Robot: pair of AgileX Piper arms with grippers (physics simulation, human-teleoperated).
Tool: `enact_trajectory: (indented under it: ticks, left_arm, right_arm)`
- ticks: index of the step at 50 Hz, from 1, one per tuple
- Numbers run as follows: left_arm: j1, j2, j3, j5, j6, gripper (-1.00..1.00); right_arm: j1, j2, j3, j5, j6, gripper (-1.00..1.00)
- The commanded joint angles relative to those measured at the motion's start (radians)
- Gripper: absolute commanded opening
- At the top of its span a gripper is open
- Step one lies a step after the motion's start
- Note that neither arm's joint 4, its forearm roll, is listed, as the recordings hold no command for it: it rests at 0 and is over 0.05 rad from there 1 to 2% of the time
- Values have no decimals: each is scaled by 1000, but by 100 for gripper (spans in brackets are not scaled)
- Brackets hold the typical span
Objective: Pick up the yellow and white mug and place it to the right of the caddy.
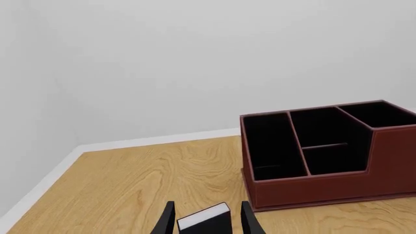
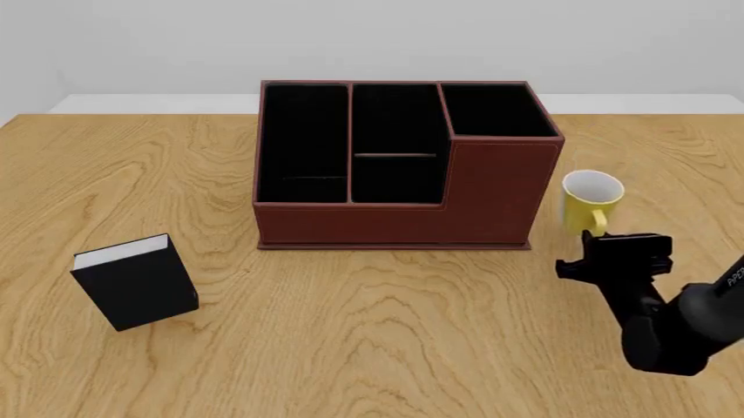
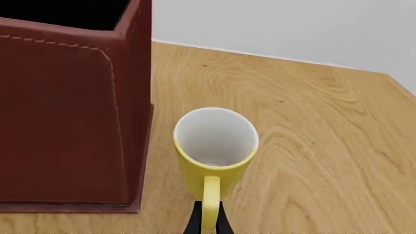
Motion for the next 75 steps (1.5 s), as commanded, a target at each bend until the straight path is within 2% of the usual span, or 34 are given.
enact_trajectory:
  ticks: [1, 75]
  left_arm:
    - [-3, 0, 9, -8, 0, 100]
    - [-28, 0, 29, -12, 9, 100]
  right_arm:
    - [-2, 25, -15, -3, 9, -100]
    - [-31, 136, -57, -3, -2, -100]
